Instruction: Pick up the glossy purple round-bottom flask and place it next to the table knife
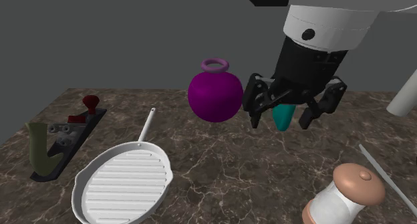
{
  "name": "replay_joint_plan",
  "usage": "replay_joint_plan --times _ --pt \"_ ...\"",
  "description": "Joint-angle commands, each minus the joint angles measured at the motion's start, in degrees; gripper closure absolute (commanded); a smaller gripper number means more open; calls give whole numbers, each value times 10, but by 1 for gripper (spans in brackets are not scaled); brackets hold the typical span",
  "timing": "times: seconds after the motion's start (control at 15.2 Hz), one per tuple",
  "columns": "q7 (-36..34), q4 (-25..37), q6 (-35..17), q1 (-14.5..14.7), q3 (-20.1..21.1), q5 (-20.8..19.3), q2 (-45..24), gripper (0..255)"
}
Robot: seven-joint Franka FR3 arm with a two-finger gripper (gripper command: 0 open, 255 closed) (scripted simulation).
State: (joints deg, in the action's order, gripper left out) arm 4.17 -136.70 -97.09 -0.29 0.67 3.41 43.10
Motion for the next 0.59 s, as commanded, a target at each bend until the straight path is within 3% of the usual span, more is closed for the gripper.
replay_joint_plan --times 0.0,0.53 --pt "0 0 0 0 0 0 0 0" --pt "-112 147 -19 0 64 20 -185 0"
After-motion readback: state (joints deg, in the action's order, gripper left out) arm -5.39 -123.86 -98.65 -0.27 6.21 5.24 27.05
